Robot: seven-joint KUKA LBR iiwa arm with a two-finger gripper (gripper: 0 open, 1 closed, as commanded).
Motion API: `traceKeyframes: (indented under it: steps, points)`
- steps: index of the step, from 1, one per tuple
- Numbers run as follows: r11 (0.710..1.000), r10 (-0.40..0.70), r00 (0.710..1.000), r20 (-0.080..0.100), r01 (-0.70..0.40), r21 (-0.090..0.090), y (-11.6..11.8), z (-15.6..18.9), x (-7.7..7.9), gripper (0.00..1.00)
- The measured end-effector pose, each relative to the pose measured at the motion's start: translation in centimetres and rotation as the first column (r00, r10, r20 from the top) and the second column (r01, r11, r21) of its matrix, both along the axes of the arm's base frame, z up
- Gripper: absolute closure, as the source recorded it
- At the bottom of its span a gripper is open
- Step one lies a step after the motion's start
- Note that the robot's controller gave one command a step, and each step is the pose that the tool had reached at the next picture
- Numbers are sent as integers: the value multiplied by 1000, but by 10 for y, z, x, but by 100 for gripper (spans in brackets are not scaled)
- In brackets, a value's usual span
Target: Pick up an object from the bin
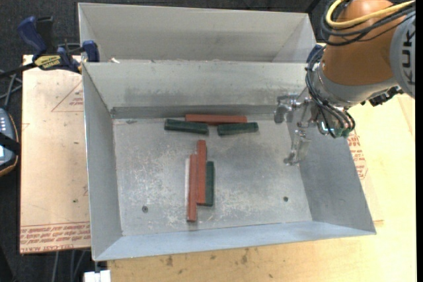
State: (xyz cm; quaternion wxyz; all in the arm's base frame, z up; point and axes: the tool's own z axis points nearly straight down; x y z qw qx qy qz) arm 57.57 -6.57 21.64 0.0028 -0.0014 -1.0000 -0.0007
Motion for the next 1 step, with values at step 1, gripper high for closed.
traceKeyframes:
  steps: [1]
  points:
    - [1000, 2, 1000, 8, -2, -1, 0, 4, 2, 0]
